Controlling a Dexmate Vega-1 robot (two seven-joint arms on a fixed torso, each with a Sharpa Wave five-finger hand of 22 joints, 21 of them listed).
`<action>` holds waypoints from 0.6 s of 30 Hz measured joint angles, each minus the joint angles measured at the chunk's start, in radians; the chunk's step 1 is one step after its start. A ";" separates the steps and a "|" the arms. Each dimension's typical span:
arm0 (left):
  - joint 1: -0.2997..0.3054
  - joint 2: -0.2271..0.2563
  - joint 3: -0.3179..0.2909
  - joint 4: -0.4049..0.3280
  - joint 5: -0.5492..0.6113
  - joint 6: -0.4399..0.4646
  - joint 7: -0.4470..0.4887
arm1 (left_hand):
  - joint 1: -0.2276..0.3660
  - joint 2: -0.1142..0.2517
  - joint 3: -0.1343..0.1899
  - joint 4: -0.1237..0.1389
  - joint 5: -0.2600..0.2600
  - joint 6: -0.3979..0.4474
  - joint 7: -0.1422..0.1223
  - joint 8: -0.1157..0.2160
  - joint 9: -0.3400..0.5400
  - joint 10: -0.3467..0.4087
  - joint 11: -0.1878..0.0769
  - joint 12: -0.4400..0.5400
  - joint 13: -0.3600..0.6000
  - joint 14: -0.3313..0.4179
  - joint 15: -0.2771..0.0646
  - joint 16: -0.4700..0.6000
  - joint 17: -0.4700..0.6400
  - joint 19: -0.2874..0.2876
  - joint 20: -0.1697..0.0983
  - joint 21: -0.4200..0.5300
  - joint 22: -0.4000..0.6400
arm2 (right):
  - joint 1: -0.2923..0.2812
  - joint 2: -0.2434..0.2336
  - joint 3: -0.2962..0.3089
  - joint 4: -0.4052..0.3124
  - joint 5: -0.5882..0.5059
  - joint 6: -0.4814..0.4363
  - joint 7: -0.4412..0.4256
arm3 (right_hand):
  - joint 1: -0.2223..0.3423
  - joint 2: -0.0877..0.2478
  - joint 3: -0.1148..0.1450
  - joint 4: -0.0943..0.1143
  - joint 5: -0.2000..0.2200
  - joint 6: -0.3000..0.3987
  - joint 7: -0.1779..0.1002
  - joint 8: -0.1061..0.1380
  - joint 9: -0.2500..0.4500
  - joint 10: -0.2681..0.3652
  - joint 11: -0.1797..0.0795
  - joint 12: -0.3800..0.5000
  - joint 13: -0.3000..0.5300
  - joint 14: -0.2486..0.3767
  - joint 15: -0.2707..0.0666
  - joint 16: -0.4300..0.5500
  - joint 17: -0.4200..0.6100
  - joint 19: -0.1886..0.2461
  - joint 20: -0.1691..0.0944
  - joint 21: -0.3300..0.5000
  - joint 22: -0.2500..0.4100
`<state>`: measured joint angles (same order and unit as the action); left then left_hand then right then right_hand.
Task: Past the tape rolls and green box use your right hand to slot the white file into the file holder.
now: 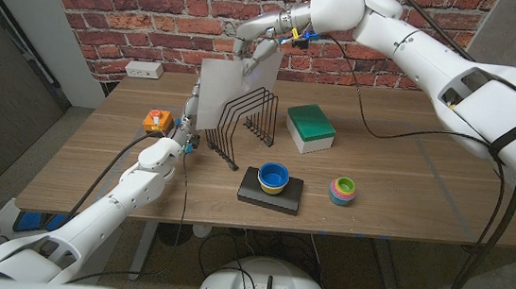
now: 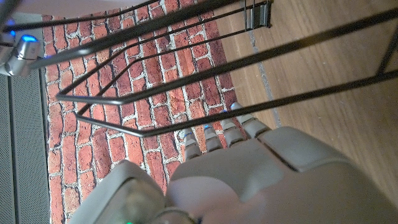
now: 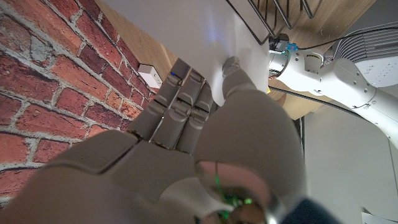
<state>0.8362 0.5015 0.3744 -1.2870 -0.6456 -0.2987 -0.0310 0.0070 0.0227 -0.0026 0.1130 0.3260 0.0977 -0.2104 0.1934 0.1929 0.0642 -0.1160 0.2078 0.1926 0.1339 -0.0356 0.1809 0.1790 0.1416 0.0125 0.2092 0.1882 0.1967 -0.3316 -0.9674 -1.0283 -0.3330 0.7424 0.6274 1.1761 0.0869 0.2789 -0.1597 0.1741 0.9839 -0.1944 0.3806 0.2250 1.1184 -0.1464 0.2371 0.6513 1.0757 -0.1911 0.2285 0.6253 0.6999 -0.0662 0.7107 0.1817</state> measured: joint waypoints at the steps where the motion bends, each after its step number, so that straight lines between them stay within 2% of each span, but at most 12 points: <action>1: 0.000 0.000 0.000 0.000 0.000 0.000 0.000 | 0.000 0.000 0.000 0.000 0.000 0.000 0.000 0.000 0.000 0.000 0.000 0.000 0.000 0.000 0.000 0.000 0.000 0.000 0.000 0.000 0.000 | 0.000 0.000 0.000 0.000 0.000 -0.001 -0.001 | 0.000 0.000 0.000 0.000 0.000 0.000 0.000 0.000 0.000 0.000 0.000 0.000 0.000 0.000 0.000 0.000 0.000 0.000 0.000 0.000 0.000; 7: 0.000 0.000 0.000 0.000 0.000 0.000 0.000 | 0.000 0.000 0.000 0.000 0.000 0.000 0.000 0.000 0.000 0.000 0.000 0.000 0.000 0.000 0.000 0.000 0.000 0.000 0.000 0.000 0.000 | -0.021 -0.015 0.016 -0.029 -0.004 -0.011 -0.016 | 0.000 0.000 0.003 0.003 0.000 0.000 0.000 0.000 0.000 0.000 0.000 0.000 0.000 0.000 0.000 0.000 0.000 0.000 0.000 0.008 0.000; 18: 0.000 0.001 0.000 -0.001 0.000 0.000 0.000 | 0.000 0.000 0.000 0.000 0.000 0.000 0.000 0.000 0.000 0.000 0.000 0.000 0.000 0.000 0.000 0.000 0.000 0.000 0.000 0.000 0.000 | -0.041 -0.022 0.034 -0.040 -0.008 -0.014 -0.050 | -0.007 -0.007 0.009 0.001 0.000 0.000 0.000 0.000 0.000 0.000 0.000 0.000 0.000 0.000 0.000 0.000 0.000 -0.003 -0.001 0.008 0.000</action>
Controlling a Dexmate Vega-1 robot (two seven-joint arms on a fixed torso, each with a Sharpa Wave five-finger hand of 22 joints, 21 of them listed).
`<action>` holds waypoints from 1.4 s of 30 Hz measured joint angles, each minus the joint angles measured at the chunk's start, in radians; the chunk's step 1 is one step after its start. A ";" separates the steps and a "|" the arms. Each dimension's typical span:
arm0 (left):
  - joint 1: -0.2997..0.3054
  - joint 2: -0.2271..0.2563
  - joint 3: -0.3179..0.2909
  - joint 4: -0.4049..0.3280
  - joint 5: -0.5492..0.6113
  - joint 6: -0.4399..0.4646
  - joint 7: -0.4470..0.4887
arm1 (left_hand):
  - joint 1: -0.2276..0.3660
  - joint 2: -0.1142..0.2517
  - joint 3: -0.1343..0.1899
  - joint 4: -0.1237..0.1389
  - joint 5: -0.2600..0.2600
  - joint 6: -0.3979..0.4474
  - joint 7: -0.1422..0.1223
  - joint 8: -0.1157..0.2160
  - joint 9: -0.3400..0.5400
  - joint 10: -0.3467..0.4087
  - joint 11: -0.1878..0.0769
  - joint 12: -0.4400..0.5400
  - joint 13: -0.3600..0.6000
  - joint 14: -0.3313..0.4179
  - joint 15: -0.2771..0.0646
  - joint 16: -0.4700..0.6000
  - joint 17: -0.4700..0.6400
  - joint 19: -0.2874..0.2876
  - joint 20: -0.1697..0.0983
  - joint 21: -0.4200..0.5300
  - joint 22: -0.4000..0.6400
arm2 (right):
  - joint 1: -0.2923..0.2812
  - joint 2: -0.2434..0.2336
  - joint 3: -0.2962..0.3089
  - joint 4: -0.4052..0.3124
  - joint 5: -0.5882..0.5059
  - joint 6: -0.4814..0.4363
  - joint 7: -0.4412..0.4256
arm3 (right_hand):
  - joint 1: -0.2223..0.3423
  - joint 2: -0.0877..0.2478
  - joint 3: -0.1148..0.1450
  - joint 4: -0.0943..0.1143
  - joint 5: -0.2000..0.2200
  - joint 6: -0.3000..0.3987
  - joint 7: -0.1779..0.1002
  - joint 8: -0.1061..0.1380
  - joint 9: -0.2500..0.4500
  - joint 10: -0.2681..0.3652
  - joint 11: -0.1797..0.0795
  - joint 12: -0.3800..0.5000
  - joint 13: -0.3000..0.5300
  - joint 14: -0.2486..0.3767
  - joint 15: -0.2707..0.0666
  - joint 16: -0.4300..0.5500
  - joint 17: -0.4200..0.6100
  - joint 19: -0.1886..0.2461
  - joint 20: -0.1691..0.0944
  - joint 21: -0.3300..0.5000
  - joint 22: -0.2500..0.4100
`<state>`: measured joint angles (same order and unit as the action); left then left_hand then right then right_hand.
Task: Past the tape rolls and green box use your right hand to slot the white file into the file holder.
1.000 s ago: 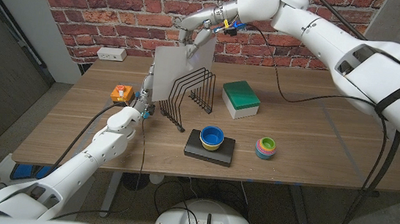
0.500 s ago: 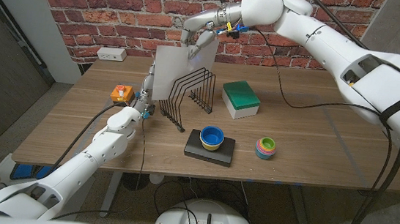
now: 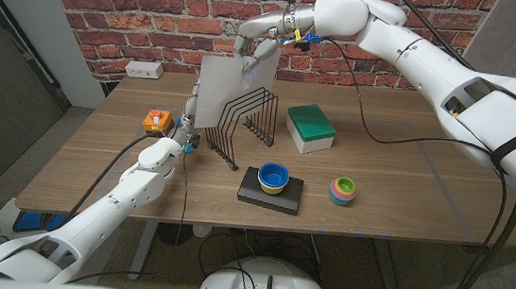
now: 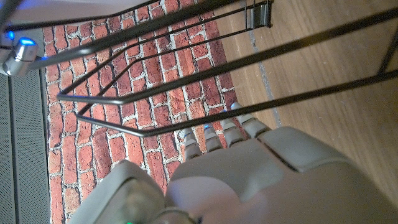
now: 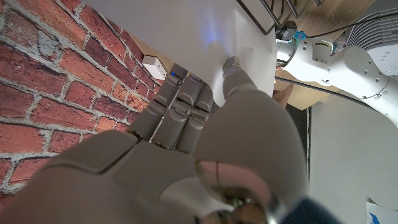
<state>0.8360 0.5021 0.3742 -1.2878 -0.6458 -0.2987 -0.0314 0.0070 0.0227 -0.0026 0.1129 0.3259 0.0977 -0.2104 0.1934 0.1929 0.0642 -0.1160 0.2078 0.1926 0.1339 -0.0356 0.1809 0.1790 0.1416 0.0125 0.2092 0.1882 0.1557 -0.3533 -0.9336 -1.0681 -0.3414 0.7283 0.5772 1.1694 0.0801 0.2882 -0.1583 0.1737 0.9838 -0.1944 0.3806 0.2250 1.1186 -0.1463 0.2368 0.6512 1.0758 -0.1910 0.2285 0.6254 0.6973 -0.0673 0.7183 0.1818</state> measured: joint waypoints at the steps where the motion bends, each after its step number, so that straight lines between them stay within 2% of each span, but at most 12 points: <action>1: 0.000 0.000 0.000 0.000 0.000 0.000 0.000 | 0.000 0.000 0.000 0.000 0.000 0.000 0.000 0.000 0.000 0.000 0.000 0.000 0.000 0.000 0.000 0.000 0.000 0.000 0.000 0.000 0.000 | 0.000 0.000 0.000 0.000 0.000 0.000 -0.002 | 0.000 0.000 0.000 0.000 0.000 0.000 0.000 0.000 0.000 0.000 0.000 0.000 0.000 0.000 0.000 0.000 0.000 -0.003 0.003 0.000 0.000; 20: 0.000 0.000 0.000 0.000 0.000 0.000 0.000 | 0.000 0.000 0.000 0.000 0.000 0.000 0.000 0.000 0.000 0.000 0.000 0.000 0.000 0.000 0.000 0.000 0.000 0.000 0.000 0.000 0.000 | -0.041 -0.024 0.026 -0.056 -0.013 -0.029 -0.049 | -0.002 -0.002 0.000 0.000 -0.003 0.000 0.000 0.000 0.000 0.001 0.000 -0.001 0.000 0.000 0.000 0.000 0.000 -0.006 0.003 0.000 0.000; 21: -0.001 0.000 0.000 0.000 0.000 0.000 0.000 | 0.000 0.000 0.000 0.000 0.000 0.000 0.000 0.000 0.000 0.000 0.000 0.000 0.000 0.000 0.000 0.000 0.000 0.000 0.000 0.000 0.000 | -0.054 -0.034 0.033 -0.078 -0.015 -0.032 -0.052 | -0.002 -0.002 0.000 0.000 -0.003 0.000 0.000 0.000 0.000 0.002 -0.001 -0.001 0.000 0.000 0.000 0.000 0.000 -0.006 0.003 0.000 0.000; 28: -0.001 0.000 0.000 0.000 0.000 0.000 0.000 | 0.000 0.000 0.000 0.000 0.000 0.000 0.000 0.000 0.000 0.000 0.000 0.000 0.000 0.000 0.000 0.000 0.000 0.000 0.000 0.000 0.000 | -0.074 -0.046 0.043 -0.111 -0.023 -0.050 -0.066 | -0.002 -0.002 0.000 0.000 0.000 0.000 0.000 0.000 0.000 0.003 0.000 -0.001 -0.001 0.000 0.000 0.000 0.003 -0.006 0.003 0.000 0.000; 42: -0.001 0.000 0.000 0.000 0.000 0.001 0.000 | 0.000 0.000 0.000 0.000 0.000 0.000 0.000 0.000 0.000 0.000 0.000 0.000 0.000 0.000 0.000 0.000 0.000 0.000 0.000 0.000 0.000 | -0.089 -0.041 0.048 -0.122 -0.057 -0.066 -0.110 | -0.002 -0.002 0.000 0.000 0.000 0.000 0.000 -0.006 0.000 0.003 0.000 -0.002 -0.001 0.000 0.000 0.000 0.003 -0.006 0.003 0.000 0.000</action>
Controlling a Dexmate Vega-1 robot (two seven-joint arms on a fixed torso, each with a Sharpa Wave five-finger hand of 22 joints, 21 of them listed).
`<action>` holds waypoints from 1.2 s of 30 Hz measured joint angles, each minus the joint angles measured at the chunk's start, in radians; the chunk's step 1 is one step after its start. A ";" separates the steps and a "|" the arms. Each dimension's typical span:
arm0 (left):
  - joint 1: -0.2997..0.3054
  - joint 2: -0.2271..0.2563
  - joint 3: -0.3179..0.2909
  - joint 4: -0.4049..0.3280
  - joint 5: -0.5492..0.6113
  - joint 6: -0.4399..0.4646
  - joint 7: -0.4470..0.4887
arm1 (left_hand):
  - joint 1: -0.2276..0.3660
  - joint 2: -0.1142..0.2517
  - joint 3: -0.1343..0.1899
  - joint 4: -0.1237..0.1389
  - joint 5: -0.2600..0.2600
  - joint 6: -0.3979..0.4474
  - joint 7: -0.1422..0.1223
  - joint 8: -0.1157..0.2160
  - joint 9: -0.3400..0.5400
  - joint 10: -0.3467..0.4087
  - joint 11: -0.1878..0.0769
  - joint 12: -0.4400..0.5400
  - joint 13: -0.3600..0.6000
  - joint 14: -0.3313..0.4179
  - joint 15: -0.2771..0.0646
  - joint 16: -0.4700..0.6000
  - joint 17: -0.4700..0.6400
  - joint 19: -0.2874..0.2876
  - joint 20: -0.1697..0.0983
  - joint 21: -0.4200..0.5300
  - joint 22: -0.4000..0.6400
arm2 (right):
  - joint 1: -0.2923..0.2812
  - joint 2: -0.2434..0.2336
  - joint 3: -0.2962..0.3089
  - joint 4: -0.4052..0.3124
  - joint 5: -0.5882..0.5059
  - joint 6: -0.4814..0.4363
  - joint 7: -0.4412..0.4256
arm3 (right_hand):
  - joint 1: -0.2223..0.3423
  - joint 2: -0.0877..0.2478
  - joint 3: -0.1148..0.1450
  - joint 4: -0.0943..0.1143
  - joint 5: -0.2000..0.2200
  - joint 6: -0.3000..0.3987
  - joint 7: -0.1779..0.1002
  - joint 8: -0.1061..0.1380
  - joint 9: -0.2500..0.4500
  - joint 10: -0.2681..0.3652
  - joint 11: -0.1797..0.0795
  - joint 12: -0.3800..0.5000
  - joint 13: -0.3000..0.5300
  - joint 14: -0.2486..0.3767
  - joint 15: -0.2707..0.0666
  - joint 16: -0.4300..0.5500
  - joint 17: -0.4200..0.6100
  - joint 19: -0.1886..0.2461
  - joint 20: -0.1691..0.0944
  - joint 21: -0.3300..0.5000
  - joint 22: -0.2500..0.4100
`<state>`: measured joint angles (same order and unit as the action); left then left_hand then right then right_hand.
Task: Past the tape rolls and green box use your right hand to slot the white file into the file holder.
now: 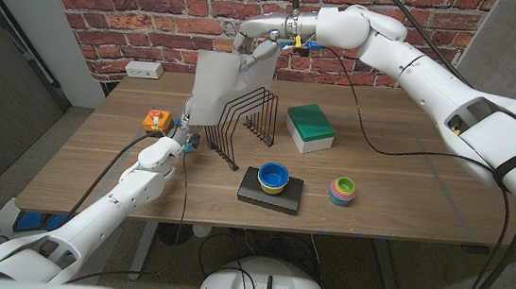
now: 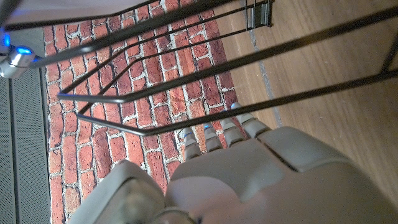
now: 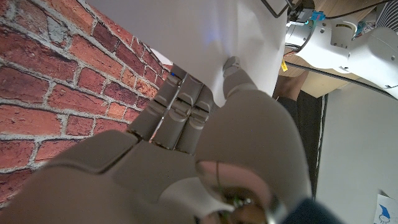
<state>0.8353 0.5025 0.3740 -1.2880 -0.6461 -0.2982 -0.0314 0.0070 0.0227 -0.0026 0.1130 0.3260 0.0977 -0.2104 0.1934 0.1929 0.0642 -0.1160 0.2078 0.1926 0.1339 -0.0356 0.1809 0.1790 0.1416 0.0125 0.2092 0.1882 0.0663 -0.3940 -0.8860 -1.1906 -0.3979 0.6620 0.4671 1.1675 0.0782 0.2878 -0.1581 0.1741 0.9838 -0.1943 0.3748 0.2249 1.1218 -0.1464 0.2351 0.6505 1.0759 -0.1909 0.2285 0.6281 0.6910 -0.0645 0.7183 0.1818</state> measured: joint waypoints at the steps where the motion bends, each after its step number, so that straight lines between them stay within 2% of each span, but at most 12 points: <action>1: 0.000 0.000 0.000 0.000 0.000 0.000 0.000 | 0.000 0.000 0.000 0.000 0.000 0.000 0.000 0.000 0.000 0.000 0.000 0.000 0.000 0.000 0.000 0.000 0.000 0.000 0.000 0.000 0.000 | 0.000 0.000 0.000 0.000 -0.003 -0.002 -0.003 | 0.000 0.000 0.000 0.000 0.000 0.000 0.000 0.000 0.000 0.000 0.000 0.000 0.000 0.000 0.000 0.000 0.000 0.000 0.000 0.000 0.000; 18: 0.000 0.000 0.000 0.000 0.000 0.001 0.000 | 0.000 0.000 0.000 0.000 0.000 0.000 0.000 0.000 0.000 0.000 0.000 0.000 0.000 0.000 0.000 0.000 0.000 0.000 0.000 0.000 0.000 | -0.018 0.006 -0.011 -0.024 -0.053 -0.046 -0.052 | 0.000 0.000 0.002 -0.003 0.000 0.000 0.000 0.000 0.001 0.000 0.000 0.000 0.001 0.000 0.000 0.000 -0.003 0.000 0.000 0.008 0.000; 36: 0.001 0.000 0.000 0.000 0.000 0.001 0.000 | 0.000 0.000 0.000 0.000 0.000 0.000 0.000 0.000 0.000 0.000 0.000 0.000 0.000 0.000 0.000 0.000 0.000 0.000 0.000 0.000 0.000 | -0.052 -0.014 -0.014 -0.081 -0.097 -0.086 -0.088 | 0.001 0.001 0.002 -0.003 -0.004 0.000 0.000 0.000 0.001 0.000 0.000 -0.003 0.001 0.000 0.000 0.000 -0.003 0.000 0.000 0.008 0.000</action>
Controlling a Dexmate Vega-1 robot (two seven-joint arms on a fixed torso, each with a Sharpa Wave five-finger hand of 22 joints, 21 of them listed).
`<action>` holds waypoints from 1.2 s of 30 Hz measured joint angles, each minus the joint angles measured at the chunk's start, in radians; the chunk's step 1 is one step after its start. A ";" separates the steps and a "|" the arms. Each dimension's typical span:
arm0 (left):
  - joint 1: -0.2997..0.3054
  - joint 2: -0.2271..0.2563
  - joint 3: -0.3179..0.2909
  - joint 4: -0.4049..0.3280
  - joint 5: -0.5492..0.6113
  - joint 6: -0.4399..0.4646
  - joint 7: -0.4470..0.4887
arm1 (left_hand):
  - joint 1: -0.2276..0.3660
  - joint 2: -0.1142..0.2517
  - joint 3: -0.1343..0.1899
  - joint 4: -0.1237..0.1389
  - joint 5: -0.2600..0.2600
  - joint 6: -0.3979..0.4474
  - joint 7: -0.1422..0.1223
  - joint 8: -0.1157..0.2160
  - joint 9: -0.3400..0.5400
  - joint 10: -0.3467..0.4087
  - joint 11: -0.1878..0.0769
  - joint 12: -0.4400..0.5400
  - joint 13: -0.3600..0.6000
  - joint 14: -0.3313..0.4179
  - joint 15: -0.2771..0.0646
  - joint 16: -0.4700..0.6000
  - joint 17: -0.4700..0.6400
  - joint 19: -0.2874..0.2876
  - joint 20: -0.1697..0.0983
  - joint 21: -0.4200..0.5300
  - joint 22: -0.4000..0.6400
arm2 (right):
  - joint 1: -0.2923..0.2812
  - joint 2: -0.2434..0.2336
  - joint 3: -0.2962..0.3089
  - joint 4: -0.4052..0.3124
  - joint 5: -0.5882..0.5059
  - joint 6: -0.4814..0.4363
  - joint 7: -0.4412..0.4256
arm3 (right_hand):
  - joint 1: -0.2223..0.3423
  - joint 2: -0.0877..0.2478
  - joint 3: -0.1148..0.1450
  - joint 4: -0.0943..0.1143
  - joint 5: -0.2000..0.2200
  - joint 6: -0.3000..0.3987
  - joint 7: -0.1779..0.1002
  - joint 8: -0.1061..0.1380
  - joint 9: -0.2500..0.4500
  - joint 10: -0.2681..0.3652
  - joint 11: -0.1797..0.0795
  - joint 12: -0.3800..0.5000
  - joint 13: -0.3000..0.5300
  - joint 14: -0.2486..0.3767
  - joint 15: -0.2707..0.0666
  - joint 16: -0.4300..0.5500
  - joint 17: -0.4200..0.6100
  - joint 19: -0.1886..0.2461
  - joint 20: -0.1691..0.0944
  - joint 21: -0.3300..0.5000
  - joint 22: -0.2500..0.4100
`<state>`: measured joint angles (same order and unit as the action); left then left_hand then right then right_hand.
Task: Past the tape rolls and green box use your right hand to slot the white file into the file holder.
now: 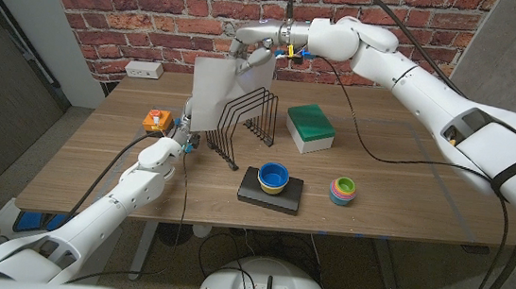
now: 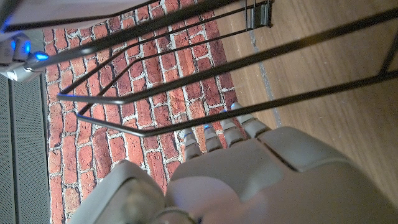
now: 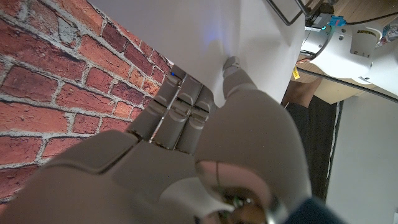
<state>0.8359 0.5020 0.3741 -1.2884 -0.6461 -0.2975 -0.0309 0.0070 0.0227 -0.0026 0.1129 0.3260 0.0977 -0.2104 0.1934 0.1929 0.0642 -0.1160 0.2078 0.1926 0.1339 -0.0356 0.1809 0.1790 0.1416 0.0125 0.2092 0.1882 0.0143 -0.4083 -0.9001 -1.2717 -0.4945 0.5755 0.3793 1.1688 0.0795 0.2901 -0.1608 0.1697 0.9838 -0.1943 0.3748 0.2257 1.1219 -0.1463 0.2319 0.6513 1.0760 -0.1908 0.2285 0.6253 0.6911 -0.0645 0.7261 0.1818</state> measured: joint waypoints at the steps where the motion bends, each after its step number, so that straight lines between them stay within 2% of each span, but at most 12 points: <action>1: 0.000 0.000 0.000 0.000 0.000 0.000 0.000 | 0.000 0.000 0.000 0.000 0.000 0.000 0.000 0.000 0.000 0.000 0.000 0.000 0.000 0.000 0.000 0.000 0.000 0.000 0.000 0.000 0.000 | -0.002 -0.002 0.000 -0.003 -0.002 -0.002 -0.001 | 0.000 0.000 0.000 0.000 0.000 0.000 0.000 0.000 0.000 0.000 0.000 0.000 0.000 0.000 0.000 0.000 0.000 0.000 0.000 0.000 0.000; 36: 0.000 0.001 0.000 0.000 0.000 0.000 0.000 | 0.000 0.000 0.000 0.000 0.000 0.000 0.000 0.000 0.000 0.000 0.000 0.000 0.000 0.000 0.000 0.000 0.000 0.000 0.000 0.000 0.000 | -0.039 -0.023 -0.007 -0.084 -0.083 -0.067 -0.010 | 0.000 0.000 -0.002 0.000 0.001 0.011 0.000 0.000 -0.001 0.000 0.000 -0.001 -0.003 0.000 0.000 0.000 0.000 -0.002 -0.002 0.000 -0.005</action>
<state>0.8356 0.5029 0.3738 -1.2884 -0.6464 -0.2975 -0.0314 0.0070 0.0227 -0.0026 0.1129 0.3260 0.0977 -0.2104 0.1934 0.1929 0.0642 -0.1160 0.2078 0.1926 0.1339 -0.0356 0.1809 0.1790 0.1416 0.0125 0.2092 0.1882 -0.0249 -0.4313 -0.9075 -1.3558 -0.5779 0.5080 0.3691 1.1684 0.0791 0.2880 -0.1603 0.1703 0.9945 -0.1942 0.3748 0.2252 1.1220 -0.1463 0.2312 0.6482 1.0760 -0.1908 0.2285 0.6253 0.6892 -0.0663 0.7261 0.1767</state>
